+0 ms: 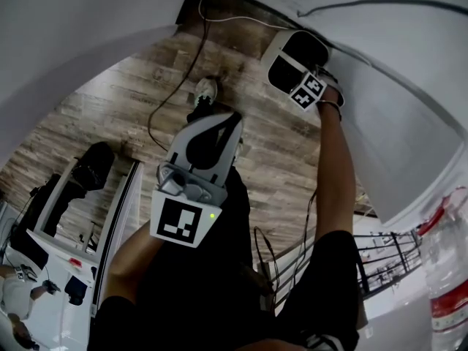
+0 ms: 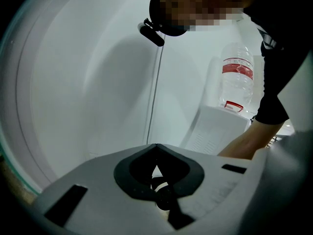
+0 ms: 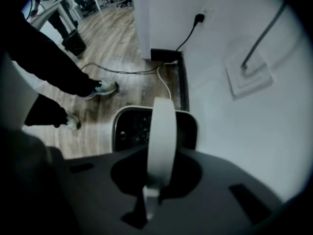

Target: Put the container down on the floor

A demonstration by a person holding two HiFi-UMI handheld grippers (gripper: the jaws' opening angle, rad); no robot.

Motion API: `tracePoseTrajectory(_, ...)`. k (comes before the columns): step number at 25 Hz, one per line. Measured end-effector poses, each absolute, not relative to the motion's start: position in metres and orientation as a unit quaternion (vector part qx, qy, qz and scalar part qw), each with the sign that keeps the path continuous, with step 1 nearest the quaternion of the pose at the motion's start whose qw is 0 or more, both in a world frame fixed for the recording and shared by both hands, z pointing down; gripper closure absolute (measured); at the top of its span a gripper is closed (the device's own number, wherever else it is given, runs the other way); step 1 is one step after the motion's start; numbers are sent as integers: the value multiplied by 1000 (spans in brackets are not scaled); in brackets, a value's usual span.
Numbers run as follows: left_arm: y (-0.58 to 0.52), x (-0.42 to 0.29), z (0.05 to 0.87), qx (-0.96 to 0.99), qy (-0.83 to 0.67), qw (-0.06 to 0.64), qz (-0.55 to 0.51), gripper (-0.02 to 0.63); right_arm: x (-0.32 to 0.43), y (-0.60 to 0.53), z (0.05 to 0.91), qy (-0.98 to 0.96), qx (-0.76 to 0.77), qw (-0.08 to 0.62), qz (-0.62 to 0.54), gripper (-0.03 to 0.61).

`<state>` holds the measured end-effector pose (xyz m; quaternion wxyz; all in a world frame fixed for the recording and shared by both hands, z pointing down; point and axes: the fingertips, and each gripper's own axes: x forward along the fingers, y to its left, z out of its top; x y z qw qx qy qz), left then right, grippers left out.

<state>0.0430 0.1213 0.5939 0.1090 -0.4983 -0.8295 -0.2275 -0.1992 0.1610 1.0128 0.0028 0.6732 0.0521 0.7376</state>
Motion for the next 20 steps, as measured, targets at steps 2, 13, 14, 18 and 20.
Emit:
tracePoseTrajectory(2, 123, 44, 594, -499, -830, 107, -227, 583, -198, 166, 1013, 53, 672, 5, 739, 538)
tracePoseTrajectory(13, 119, 43, 597, -499, -828, 104, -235, 583, -204, 172, 1011, 86, 658, -5, 748, 415)
tracePoseTrajectory(14, 118, 43, 597, -499, -828, 104, -234, 583, -206, 172, 1010, 90, 659, -5, 747, 409)
tracePoseTrajectory(18, 115, 43, 594, -501, -828, 104, -228, 583, -211, 169, 1001, 115, 663, -13, 740, 392)
tracePoseTrajectory(20, 112, 41, 590, -501, -830, 104, -223, 583, -213, 168, 993, 127, 662, -6, 738, 385)
